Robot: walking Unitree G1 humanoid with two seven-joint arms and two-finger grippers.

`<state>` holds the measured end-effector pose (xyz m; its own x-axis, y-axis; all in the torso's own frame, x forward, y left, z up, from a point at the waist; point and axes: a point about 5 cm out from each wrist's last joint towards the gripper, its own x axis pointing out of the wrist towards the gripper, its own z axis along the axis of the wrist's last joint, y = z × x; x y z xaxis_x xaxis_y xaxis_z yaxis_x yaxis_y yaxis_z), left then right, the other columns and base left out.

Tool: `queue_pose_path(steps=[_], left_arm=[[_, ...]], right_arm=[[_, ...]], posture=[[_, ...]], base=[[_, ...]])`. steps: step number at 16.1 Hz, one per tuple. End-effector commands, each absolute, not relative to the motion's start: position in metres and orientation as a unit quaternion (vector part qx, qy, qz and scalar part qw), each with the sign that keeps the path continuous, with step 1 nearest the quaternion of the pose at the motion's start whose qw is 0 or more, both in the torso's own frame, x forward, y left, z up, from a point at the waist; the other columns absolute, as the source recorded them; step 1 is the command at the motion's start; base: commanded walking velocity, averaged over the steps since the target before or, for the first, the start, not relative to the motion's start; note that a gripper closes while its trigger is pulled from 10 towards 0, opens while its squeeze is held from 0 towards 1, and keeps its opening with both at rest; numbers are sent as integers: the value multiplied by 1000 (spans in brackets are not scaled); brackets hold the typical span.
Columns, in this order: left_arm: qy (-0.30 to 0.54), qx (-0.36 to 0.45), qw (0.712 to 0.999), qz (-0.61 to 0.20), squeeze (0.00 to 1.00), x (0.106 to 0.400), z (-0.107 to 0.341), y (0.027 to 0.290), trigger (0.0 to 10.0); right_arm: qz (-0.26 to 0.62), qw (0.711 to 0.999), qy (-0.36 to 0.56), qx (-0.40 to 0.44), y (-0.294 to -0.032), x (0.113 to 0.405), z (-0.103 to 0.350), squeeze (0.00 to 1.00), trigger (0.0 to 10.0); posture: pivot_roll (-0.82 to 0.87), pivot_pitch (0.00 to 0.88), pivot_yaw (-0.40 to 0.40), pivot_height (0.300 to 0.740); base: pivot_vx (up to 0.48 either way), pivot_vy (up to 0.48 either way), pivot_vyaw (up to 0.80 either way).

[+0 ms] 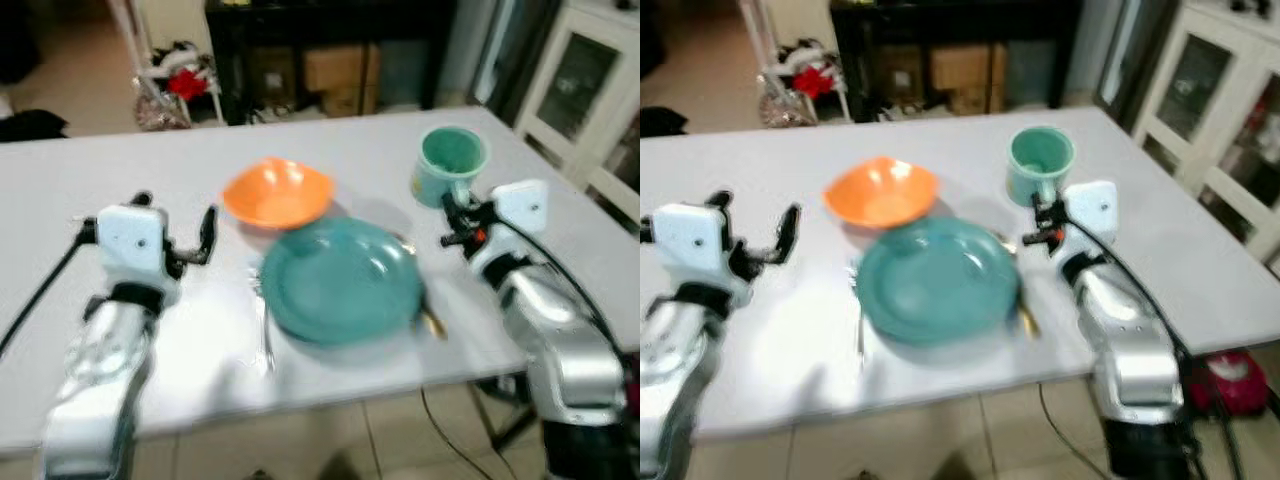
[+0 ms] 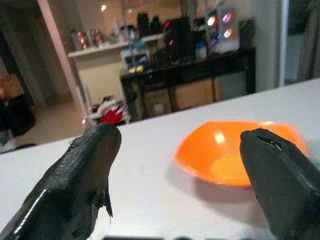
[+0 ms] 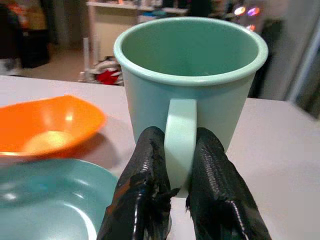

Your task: Setting the table

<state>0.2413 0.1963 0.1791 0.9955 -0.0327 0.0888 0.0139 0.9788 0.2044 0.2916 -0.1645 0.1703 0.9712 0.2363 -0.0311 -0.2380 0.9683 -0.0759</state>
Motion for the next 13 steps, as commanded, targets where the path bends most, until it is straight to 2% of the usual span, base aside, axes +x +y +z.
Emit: queue_pose_path(steps=[1, 5, 9, 10, 11, 13], left_arm=[[-51, 99, 993, -33, 0, 242, 181, 190, 10000], [-49, 95, 993, -46, 0, 242, 182, 188, 10000], [-42, 76, 985, -149, 0, 239, 184, 173, 10000], [-32, 75, 976, -203, 0, 239, 185, 164, 10000], [-29, 76, 973, -215, 0, 240, 185, 162, 10000], [-13, 75, 955, -287, 0, 243, 186, 148, 10000]], right_arm=[[114, 993, 6, -39, -173, 294, 176, 0, 10000], [145, 988, 25, -40, -174, 301, 177, 0, 10000], [158, 984, 55, -62, -180, 324, 166, 0, 10000], [168, 983, 55, -47, -179, 336, 163, 0, 10000], [171, 983, 56, -38, -178, 338, 163, 0, 10000], [186, 978, 74, -55, -175, 357, 155, 0, 10000]], posture=[[-78, 0, 37, 740], [-72, 0, 37, 740], [-47, 0, 54, 740], [-40, 0, 67, 740], [-40, 0, 67, 740], [-28, 0, 78, 740]], base=[[420, 0, 0], [409, 0, 0], [0, 0, 0], [0, 0, 0], [0, 0, 0], [0, 0, 0]])
